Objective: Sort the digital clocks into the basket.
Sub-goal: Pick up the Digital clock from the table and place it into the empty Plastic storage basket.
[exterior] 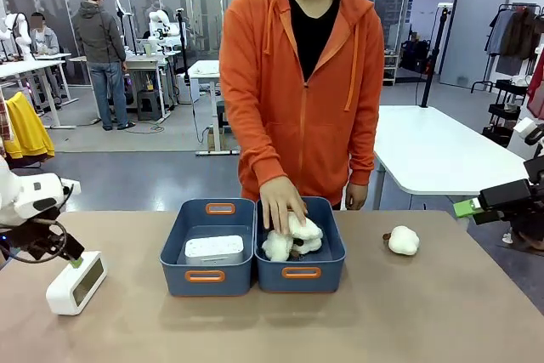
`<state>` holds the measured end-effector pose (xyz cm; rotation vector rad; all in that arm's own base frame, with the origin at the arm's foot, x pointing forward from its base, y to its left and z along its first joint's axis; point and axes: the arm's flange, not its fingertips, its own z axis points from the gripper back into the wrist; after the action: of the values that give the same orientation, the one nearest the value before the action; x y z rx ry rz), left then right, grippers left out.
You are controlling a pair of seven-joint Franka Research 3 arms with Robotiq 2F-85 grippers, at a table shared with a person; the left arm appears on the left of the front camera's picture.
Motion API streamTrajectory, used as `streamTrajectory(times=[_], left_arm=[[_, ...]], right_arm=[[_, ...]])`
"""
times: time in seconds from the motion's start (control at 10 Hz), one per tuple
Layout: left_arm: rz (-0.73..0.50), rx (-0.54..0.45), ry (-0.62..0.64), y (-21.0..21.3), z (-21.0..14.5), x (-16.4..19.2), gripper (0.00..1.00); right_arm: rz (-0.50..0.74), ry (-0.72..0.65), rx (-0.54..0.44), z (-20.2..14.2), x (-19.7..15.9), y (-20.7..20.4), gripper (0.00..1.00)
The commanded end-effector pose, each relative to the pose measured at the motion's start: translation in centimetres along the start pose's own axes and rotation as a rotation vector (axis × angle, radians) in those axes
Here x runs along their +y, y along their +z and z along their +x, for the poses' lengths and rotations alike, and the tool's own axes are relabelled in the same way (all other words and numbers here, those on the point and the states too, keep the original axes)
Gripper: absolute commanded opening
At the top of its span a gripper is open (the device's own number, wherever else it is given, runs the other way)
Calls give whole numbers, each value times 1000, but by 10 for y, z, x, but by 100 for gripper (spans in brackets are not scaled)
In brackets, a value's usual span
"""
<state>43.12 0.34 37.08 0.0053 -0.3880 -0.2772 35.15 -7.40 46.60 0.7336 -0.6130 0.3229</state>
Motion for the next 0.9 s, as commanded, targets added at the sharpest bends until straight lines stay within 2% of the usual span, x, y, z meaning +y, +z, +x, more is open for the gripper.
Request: streamTrajectory(times=[0.0,0.5,0.6,0.7,0.8], left_arm=[[-46,40,21,4,-25,-18,100],[-34,132,29,-29,-41,-24,100],[-45,122,47,-34,-37,-25,78],[-40,98,39,-35,-33,-24,41],[-41,91,40,-35,-32,-25,19]], right_arm=[[-3,7,-2,-1,1,0,100],[-3,7,-2,-1,1,0,100],[-3,7,-2,-1,1,0,100],[-3,7,-2,-1,1,0,100],[-3,7,-2,-1,1,0,100]])
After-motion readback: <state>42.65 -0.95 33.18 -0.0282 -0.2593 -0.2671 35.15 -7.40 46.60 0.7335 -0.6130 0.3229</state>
